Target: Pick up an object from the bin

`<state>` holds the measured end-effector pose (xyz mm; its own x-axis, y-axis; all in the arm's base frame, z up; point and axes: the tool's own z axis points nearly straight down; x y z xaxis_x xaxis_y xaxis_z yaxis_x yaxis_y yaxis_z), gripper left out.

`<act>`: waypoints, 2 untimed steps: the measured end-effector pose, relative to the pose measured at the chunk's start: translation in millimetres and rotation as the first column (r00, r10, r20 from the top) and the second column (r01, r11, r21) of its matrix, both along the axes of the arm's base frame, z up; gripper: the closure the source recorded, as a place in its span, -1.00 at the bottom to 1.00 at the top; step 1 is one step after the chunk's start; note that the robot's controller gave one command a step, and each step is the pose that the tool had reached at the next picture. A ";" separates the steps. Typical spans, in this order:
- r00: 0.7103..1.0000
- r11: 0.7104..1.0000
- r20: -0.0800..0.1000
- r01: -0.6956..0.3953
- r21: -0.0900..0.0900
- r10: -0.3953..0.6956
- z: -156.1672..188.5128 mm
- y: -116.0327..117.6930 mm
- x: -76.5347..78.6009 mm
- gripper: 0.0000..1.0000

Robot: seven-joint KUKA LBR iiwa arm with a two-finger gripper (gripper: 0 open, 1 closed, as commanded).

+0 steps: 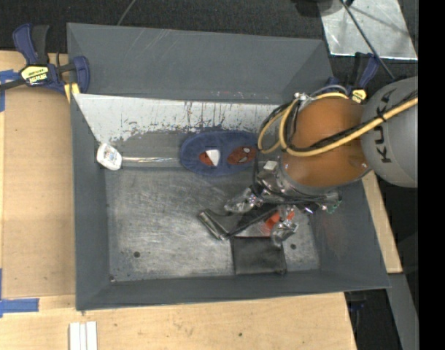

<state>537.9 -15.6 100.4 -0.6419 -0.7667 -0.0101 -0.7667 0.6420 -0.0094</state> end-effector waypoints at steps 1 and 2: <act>1.000 1.000 0.007 -0.004 0.010 0.004 0.7 5.8 1.5 1.00; 1.000 1.000 -0.009 0.029 -0.001 -0.029 142.4 14.5 12.2 1.00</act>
Offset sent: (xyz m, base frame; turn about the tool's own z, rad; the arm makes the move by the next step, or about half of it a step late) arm 0.0000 0.0000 0.0000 0.0000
